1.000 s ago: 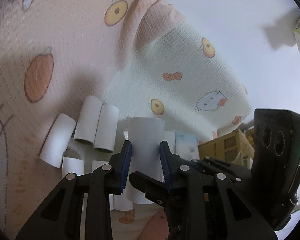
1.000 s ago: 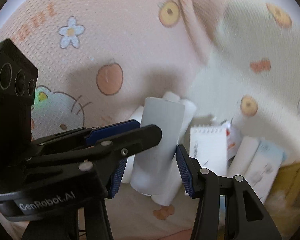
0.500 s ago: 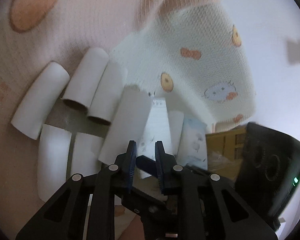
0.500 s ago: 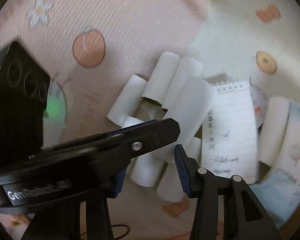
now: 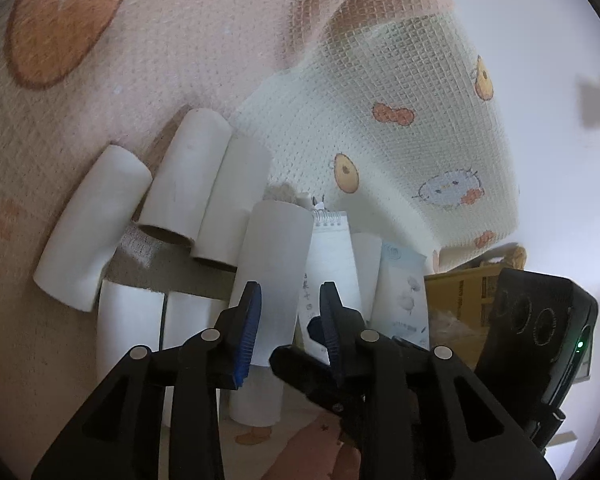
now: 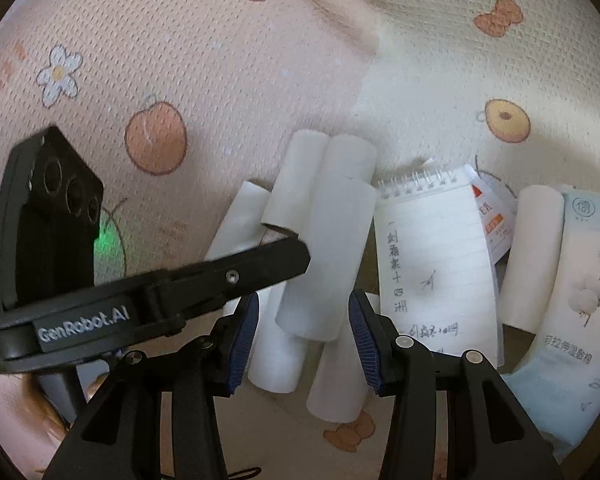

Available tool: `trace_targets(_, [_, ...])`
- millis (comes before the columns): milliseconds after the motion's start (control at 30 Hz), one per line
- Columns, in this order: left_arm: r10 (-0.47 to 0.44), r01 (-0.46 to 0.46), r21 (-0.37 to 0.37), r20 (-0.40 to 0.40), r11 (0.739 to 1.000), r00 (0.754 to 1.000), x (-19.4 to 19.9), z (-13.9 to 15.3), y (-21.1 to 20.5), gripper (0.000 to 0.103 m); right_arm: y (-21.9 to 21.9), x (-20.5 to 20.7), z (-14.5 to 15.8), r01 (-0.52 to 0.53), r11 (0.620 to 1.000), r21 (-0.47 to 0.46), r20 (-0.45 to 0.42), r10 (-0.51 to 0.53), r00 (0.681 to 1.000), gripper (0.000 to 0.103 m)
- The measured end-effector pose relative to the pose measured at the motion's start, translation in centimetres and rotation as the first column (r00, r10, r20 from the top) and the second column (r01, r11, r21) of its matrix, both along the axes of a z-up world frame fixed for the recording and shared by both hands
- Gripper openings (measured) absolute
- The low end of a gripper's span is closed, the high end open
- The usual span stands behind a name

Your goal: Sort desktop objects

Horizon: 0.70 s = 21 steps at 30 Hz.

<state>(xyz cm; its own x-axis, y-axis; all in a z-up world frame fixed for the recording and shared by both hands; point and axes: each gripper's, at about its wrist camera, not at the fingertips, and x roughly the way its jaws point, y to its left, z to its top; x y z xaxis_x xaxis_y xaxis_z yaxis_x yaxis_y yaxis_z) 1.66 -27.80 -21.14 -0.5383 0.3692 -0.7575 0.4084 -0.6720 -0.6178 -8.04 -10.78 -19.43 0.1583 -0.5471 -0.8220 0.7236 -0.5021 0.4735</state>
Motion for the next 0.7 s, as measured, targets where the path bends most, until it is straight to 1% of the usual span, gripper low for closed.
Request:
trace_targets(33, [-0.008,0.008,0.007,0.0,1.0,1.0,-0.1,-0.1,0.0,0.036,0.1,0.0,-0.2,0.0,1.0,0.0,0.007,0.0,1.0,0.044])
trace_targets(67, [-0.02,0.02,0.011,0.006,1.0,1.0,-0.3,-0.2,0.0,0.041,0.0,0.0,-0.5,0.001,1.0,0.005,0.014,-0.001,1.0,0.044])
trace_targets(100, [-0.028,0.028,0.004,0.011,1.0,1.0,-0.4,-0.3,0.0,0.043,0.0,0.0,-0.8,0.004,1.0,0.011,0.014,-0.005,1.0,0.044])
trace_targets(267, [-0.063,0.066,-0.068,0.046,0.995,0.997,-1.1,-0.6,0.4,0.045,0.0,0.1,-1.6,0.011,1.0,-0.008,0.038,-0.011,0.999,0.044])
trace_targets(367, [-0.082,0.089,-0.092,0.077,0.992,0.994,-1.6,-1.3,0.6,0.046,-0.1,0.1,-2.2,0.017,0.999,-0.029,0.036,-0.016,0.999,0.044])
trace_targets(400, [-0.07,0.078,-0.093,0.086,0.993,0.994,-1.6,-1.5,0.6,0.047,-0.1,0.0,-2.4,0.02,0.999,-0.036,0.037,-0.018,0.999,0.044])
trace_targets(467, [-0.075,0.082,-0.073,0.089,0.994,0.993,-1.8,-2.0,0.6,0.048,0.0,-0.2,-3.0,0.034,0.998,-0.047,0.052,-0.031,0.998,0.044])
trace_targets(533, [-0.082,0.088,-0.072,0.084,0.994,0.993,-1.8,-2.1,0.6,0.048,0.4,-0.5,-3.2,0.05,0.996,-0.075,0.059,-0.045,0.997,0.044])
trace_targets(633, [-0.096,0.103,-0.076,0.094,0.992,0.991,-1.9,-2.1,0.7,0.048,0.1,-0.2,-3.2,0.033,0.997,-0.069,0.01,-0.032,0.999,0.044])
trace_targets(700, [-0.091,0.098,-0.068,0.099,0.993,0.991,-1.9,-2.1,0.7,0.048,-0.1,-0.1,-3.3,0.028,0.997,-0.077,0.012,-0.027,1.0,0.045])
